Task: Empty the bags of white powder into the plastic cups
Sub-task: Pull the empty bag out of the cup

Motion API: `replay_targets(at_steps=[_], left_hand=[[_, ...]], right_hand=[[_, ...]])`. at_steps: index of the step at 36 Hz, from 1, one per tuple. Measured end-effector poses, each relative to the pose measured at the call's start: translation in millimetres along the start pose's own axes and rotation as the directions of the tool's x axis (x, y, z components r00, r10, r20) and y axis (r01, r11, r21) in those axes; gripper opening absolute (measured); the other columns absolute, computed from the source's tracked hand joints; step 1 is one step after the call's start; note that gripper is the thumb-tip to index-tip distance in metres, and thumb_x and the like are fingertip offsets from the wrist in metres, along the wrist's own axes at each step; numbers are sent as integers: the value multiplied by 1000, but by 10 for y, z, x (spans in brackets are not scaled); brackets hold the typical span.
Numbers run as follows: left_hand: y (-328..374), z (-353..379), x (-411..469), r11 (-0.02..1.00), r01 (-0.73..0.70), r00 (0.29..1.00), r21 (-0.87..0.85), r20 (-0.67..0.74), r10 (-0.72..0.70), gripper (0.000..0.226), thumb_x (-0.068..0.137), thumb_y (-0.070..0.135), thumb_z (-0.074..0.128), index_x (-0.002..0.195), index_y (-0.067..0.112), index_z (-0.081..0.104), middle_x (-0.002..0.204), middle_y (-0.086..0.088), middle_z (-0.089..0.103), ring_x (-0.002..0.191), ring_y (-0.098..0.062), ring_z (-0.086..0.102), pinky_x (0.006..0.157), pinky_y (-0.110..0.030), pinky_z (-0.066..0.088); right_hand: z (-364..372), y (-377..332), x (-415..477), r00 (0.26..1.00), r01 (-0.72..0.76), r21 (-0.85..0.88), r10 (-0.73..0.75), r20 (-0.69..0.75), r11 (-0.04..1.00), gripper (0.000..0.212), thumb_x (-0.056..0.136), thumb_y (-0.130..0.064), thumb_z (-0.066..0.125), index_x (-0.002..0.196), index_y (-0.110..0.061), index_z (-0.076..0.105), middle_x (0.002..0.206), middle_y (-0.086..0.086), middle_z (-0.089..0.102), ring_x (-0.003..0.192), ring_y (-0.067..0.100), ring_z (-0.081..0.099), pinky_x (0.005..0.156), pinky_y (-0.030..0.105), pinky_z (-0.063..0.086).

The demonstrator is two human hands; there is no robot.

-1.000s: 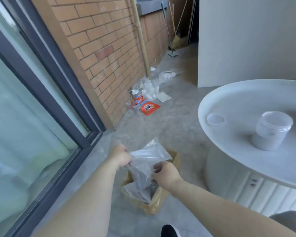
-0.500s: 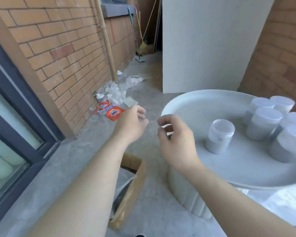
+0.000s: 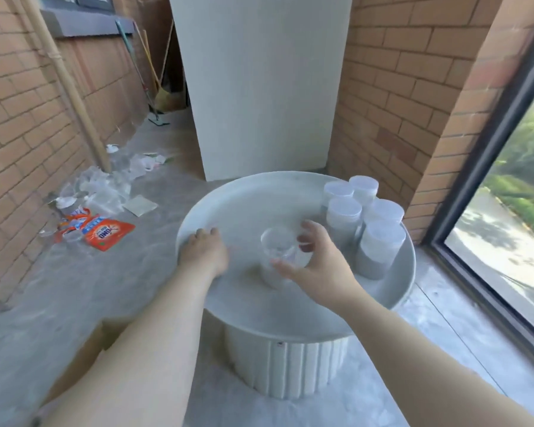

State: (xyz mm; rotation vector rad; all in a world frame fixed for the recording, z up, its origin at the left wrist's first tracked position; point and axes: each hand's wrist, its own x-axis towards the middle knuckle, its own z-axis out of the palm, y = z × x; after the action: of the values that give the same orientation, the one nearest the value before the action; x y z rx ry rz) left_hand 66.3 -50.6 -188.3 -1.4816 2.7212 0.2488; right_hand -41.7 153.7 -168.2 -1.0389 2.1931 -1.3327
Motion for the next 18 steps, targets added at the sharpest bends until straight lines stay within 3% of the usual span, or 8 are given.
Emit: replay_targets(at_steps=[3, 6, 8, 10, 14, 18], left_hand=[[22, -9, -23, 999, 35, 997, 27, -67, -33, 39, 101, 31, 44, 134, 10, 44, 138, -17, 48, 129, -36, 44, 103, -42, 40], [28, -112, -73, 997, 69, 992, -34, -103, -72, 47, 101, 41, 46, 134, 9, 42, 137, -20, 48, 129, -39, 42, 103, -42, 38], [47, -226, -132, 994, 57, 990, -88, -121, -67, 57, 97, 51, 50, 136, 10, 42, 138, -18, 48, 129, -39, 41, 102, -42, 38], [89, -352, -217, 992, 43, 988, -120, -145, -60, 63, 91, 55, 59, 137, 15, 43, 138, -13, 49, 127, -37, 44, 98, -40, 40], [147, -545, -412, 983, 43, 978, -176, -195, -78, 71, 77, 45, 77, 134, 19, 43, 133, -7, 51, 120, -31, 53, 88, -35, 44], [147, -651, -492, 953, -85, 986, -291, -165, 37, 80, 69, 28, 83, 138, 29, 43, 130, 4, 51, 112, -20, 56, 84, -32, 50]], right_hand=[[28, 63, 53, 992, -52, -19, 54, 118, 998, 92, 75, -46, 85, 150, -33, 33, 127, -15, 52, 113, 5, 50, 61, 5, 43], [137, 117, 113, 985, -70, -97, 84, 149, 993, 72, 74, -44, 86, 133, -30, 47, 110, -21, 55, 105, 10, 56, 76, 21, 49], [228, 154, 151, 984, -89, -147, 110, 139, 985, 67, 69, -49, 85, 123, -29, 51, 110, -14, 61, 108, 16, 59, 91, 34, 51], [294, 165, 184, 986, -92, -159, 112, 121, 983, 68, 64, -53, 84, 120, -31, 52, 111, -12, 63, 112, 19, 58, 96, 42, 50], [317, 97, 227, 997, -38, -191, 51, 65, 981, 54, 66, -49, 82, 107, -29, 53, 95, -13, 62, 107, 23, 54, 93, 44, 50], [254, -5, 256, 1000, 1, -138, -3, -13, 990, 45, 66, -48, 78, 97, -26, 53, 84, -12, 59, 100, 23, 53, 88, 46, 51]])
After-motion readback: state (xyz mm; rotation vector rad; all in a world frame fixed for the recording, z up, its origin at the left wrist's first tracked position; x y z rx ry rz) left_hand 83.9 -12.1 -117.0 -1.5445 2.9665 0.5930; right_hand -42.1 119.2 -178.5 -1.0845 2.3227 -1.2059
